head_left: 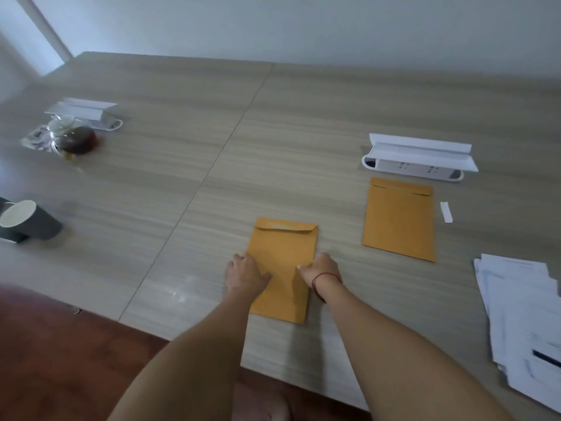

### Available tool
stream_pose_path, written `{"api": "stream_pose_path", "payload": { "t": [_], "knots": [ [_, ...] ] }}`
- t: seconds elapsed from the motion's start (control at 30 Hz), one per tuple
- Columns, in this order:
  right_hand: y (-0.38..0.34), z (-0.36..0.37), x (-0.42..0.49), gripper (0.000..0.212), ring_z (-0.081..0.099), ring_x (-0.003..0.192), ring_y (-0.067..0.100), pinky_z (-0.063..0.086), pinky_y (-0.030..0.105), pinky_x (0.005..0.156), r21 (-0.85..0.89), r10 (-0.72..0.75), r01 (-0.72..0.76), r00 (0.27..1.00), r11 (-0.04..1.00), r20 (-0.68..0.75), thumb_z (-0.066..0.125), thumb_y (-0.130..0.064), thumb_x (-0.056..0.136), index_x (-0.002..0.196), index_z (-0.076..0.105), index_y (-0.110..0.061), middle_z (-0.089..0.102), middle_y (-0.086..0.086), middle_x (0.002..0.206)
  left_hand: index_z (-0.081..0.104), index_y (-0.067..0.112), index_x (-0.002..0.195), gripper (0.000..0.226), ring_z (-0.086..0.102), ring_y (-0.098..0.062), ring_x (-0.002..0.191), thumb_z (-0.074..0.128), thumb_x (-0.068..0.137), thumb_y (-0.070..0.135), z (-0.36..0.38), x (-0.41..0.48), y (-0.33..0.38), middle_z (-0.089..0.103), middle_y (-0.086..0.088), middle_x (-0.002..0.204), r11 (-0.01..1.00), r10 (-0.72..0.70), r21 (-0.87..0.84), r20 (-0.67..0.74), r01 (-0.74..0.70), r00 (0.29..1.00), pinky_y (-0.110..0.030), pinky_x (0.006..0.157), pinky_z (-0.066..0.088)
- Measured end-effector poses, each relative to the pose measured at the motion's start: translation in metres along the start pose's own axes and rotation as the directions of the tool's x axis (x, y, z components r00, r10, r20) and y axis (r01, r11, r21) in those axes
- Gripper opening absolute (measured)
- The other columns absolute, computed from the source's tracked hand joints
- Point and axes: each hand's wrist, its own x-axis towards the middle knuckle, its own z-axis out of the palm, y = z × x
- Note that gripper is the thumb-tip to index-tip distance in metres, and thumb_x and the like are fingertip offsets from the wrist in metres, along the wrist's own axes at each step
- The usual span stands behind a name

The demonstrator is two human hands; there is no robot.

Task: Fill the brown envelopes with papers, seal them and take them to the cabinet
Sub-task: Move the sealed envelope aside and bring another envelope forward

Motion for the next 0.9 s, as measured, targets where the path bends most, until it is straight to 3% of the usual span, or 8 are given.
{"api": "stream_pose_path", "payload": {
  "t": [0.23, 0.3, 0.43, 0.53, 0.63, 0.7, 0.77, 0.9],
  "knots": [
    [-0.01, 0.005, -0.003, 0.037, 0.059, 0.113, 0.033, 0.049, 0.036, 0.087, 0.127, 0.057, -0.057, 0.998, 0.99, 0.009, 0.063, -0.024, 0.091, 0.121, 0.055, -0.004, 0.061, 0.014, 0.123, 0.039, 0.003, 0.132, 0.062, 0.045, -0.03, 0.126, 0.058, 0.09, 0.044, -0.006, 0.003, -0.008, 0.045, -0.016, 0.134, 0.989, -0.044, -0.144, -0.03, 0.039, 0.999, -0.039, 0.104, 0.042],
    [-0.011, 0.002, -0.007, 0.028, 0.06, 0.109, 0.032, 0.049, 0.034, 0.083, 0.119, 0.032, -0.032, 0.999, 0.992, 0.002, 0.06, -0.016, 0.092, 0.117, 0.056, -0.005, 0.062, 0.014, 0.119, 0.041, 0.003, 0.128, 0.048, 0.048, -0.032, 0.123, 0.055, 0.094, 0.034, -0.01, 0.003, -0.004, 0.047, -0.015, 0.133, 0.968, -0.071, -0.241, -0.022, 0.064, 0.997, -0.041, 0.1, 0.045],
    [0.001, -0.028, -0.017, 0.022, 0.059, 0.094, 0.028, 0.044, 0.03, 0.072, 0.117, 0.033, -0.028, 0.999, 0.993, -0.04, 0.055, -0.009, 0.092, 0.113, 0.057, -0.004, 0.063, 0.012, 0.109, 0.045, 0.006, 0.124, 0.031, 0.055, -0.032, 0.117, 0.043, 0.1, 0.024, -0.021, -0.005, 0.02, 0.053, -0.013, 0.127, 0.961, -0.033, -0.275, 0.009, 0.034, 0.999, -0.042, 0.095, 0.048],
    [0.025, -0.065, -0.024, 0.007, 0.055, 0.08, 0.025, 0.044, 0.029, 0.068, 0.11, 0.07, -0.057, 0.991, 0.992, -0.116, 0.053, -0.003, 0.089, 0.094, 0.057, -0.007, 0.057, 0.006, 0.085, 0.047, 0.007, 0.119, 0.024, 0.056, -0.031, 0.112, 0.042, 0.1, 0.02, -0.018, -0.018, 0.056, 0.055, -0.012, 0.122, 0.957, 0.034, -0.289, 0.044, -0.02, 0.998, -0.04, 0.088, 0.048],
    [0.062, -0.099, -0.03, 0.02, 0.055, 0.077, 0.025, 0.046, 0.031, 0.069, 0.134, 0.142, -0.117, 0.969, 0.984, -0.2, 0.051, 0.002, 0.087, 0.071, 0.048, -0.011, 0.051, 0.004, 0.071, 0.049, 0.005, 0.117, 0.022, 0.057, -0.031, 0.106, 0.046, 0.098, 0.017, -0.002, -0.034, 0.096, 0.057, -0.012, 0.115, 0.954, 0.106, -0.291, 0.088, -0.076, 0.99, -0.038, 0.08, 0.047],
    [0.092, -0.119, -0.037, 0.017, 0.058, 0.083, 0.028, 0.046, 0.032, 0.07, 0.13, 0.19, -0.164, 0.955, 0.978, -0.227, 0.048, 0.003, 0.089, 0.076, 0.052, -0.008, 0.054, 0.006, 0.076, 0.055, 0.003, 0.109, 0.017, 0.059, -0.027, 0.087, 0.05, 0.095, 0.011, 0.015, -0.047, 0.121, 0.058, -0.01, 0.097, 0.945, 0.149, -0.309, 0.121, -0.106, 0.981, -0.034, 0.067, 0.047],
    [0.122, -0.136, -0.044, 0.018, 0.061, 0.089, 0.029, 0.045, 0.031, 0.071, 0.116, 0.229, -0.206, 0.944, 0.972, -0.24, 0.044, 0.002, 0.091, 0.086, 0.058, -0.006, 0.059, 0.009, 0.087, 0.058, 0.006, 0.086, 0.002, 0.058, -0.022, 0.067, 0.056, 0.086, 0.005, 0.031, -0.06, 0.142, 0.057, -0.007, 0.078, 0.943, 0.164, -0.312, 0.146, -0.112, 0.975, -0.031, 0.058, 0.053],
    [0.17, -0.157, -0.056, 0.018, 0.064, 0.093, 0.029, 0.044, 0.029, 0.07, 0.038, 0.247, -0.244, 0.946, 0.969, -0.21, 0.045, 0.003, 0.092, 0.081, 0.055, -0.007, 0.062, 0.01, 0.093, 0.057, 0.007, 0.082, 0.008, 0.067, -0.027, 0.072, 0.064, 0.082, 0.006, 0.063, -0.087, 0.169, 0.064, -0.011, 0.082, 0.95, 0.136, -0.303, 0.184, -0.075, 0.974, -0.04, 0.066, 0.061]
  ]
}}
